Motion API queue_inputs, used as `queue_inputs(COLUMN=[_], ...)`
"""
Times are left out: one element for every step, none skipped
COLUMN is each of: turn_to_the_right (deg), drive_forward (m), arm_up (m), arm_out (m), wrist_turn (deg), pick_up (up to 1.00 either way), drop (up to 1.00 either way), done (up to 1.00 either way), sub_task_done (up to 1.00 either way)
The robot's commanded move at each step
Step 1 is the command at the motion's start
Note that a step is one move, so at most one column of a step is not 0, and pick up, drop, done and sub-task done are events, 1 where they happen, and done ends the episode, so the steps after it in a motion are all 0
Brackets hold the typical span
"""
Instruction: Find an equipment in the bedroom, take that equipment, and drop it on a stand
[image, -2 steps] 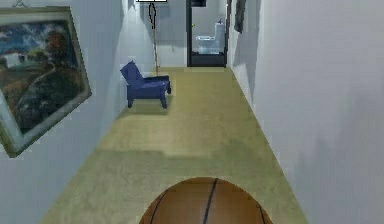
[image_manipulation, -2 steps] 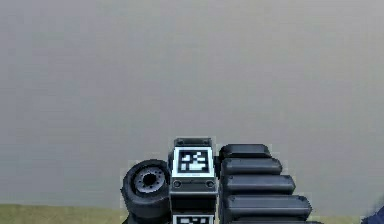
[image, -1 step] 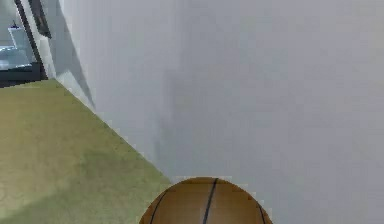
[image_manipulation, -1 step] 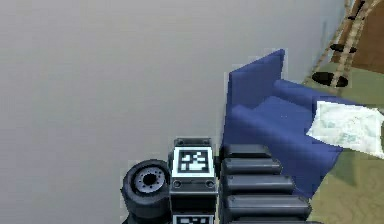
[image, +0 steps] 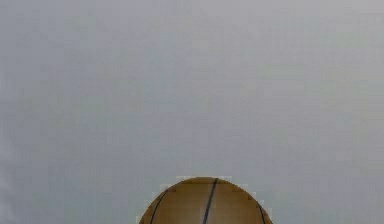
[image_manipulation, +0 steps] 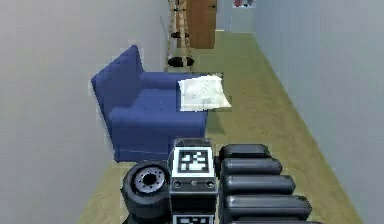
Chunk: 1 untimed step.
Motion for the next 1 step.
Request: queue_inputs(turn_to_the_right=[-45.0], drive_forward=[0.0], arm_up=[0.0], arm_out=[0.0], wrist_turn=[0.0], pick_up=[0.0], drop=[0.0], done=[0.0], sub_task_done=[0.0])
